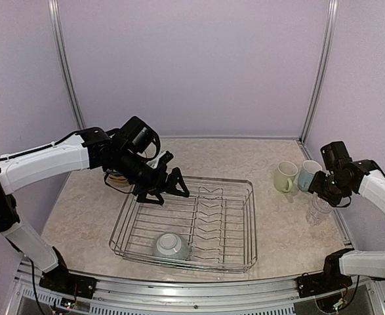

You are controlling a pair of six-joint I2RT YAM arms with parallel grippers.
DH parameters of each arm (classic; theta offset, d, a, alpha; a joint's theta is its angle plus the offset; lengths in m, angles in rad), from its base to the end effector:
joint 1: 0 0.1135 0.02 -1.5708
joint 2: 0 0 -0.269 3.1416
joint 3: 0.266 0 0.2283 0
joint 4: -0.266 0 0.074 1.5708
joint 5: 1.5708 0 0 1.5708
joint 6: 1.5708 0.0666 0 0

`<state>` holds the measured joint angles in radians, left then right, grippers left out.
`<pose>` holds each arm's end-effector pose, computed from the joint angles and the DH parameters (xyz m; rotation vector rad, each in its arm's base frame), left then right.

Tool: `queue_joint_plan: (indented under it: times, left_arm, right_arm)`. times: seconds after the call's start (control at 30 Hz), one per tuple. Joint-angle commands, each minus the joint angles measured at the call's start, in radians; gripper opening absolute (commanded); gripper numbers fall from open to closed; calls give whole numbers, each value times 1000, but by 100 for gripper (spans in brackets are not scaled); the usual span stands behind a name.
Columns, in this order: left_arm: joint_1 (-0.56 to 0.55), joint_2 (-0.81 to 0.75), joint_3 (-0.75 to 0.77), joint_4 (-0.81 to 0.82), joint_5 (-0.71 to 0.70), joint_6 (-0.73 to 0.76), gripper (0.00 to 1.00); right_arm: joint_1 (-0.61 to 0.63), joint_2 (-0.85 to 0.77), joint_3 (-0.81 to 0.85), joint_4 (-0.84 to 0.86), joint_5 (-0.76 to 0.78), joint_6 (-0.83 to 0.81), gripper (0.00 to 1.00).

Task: Unload the mixed dishes from the dish rack
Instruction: Place the cup on the cup, then grab the bowl from the dish rack.

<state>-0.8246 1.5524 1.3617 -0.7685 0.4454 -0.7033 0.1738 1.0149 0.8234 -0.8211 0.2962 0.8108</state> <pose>0.1960 -0.2542 0.2898 0.3701 2.7873 -1.0711 0.1793 0.0117 0.2422 0.8896 2.3547 0.0100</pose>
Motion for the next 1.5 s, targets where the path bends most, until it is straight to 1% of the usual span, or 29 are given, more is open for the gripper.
queue_joint_plan:
  times: [0.0, 0.17, 0.27, 0.37, 0.43, 0.53, 0.7, 0.73, 0.83, 0.87, 0.9, 0.93, 1.0, 1.13, 1.2, 1.27, 1.33, 1.47]
  left_arm:
    - [-36, 31, 36, -115, -115, 56, 98]
    - [-48, 35, 40, -113, -128, 57, 99]
    - [-51, 37, 51, -121, -132, 59, 99]
    - [-54, 34, 51, -120, -138, 59, 98]
    - [-54, 31, 48, -116, -140, 59, 99]
    - [-54, 36, 54, -115, -137, 61, 98]
    - [-56, 50, 64, -111, -134, 70, 98]
    - [-56, 53, 65, -111, -133, 72, 98]
    - [-55, 55, 64, -105, -128, 75, 98]
    - [-56, 56, 60, -105, -128, 78, 99]
    - [-56, 59, 58, -106, -129, 82, 99]
    - [-56, 60, 55, -109, -131, 84, 99]
    - [-57, 67, 54, -124, -130, 88, 99]
    - [-78, 98, 55, -160, -134, 96, 99]
    - [-100, 117, 60, -182, -145, 99, 99]
    - [-122, 143, 67, -214, -175, 100, 99]
    - [-142, 167, 73, -241, -206, 100, 99]
    - [-168, 215, 73, -283, -247, 92, 99]
  right_arm:
    - [-13, -18, 29, -15, 19, -16, 62]
    - [-13, 9, 29, 51, 35, -83, 62]
    - [-13, 57, 49, 33, 37, -82, 60]
    - [-13, 80, 38, 18, 40, -63, 49]
    - [-13, 77, 16, 23, 31, -57, 43]
    - [-13, 70, 4, 27, 5, -55, 32]
    - [-13, 61, 14, -6, -6, -61, 8]
    - [-13, 60, 17, -22, -8, -62, 5]
    - [-13, 54, 33, -59, -4, -70, 5]
    - [-13, 50, 37, -63, -5, -76, 7]
    - [-13, 43, 42, -64, -8, -83, 12]
    - [-13, 38, 46, -62, -12, -89, 21]
    - [-13, 27, 55, -52, -29, -101, 35]
    - [-13, 7, 74, -12, -91, -137, 57]
    - [-13, 4, 87, 1, -114, -157, 71]
    - [-13, 4, 103, 8, -141, -183, 82]
    - [-13, 5, 114, 19, -178, -217, 89]
    - [-13, -8, 118, 41, -238, -253, 93]
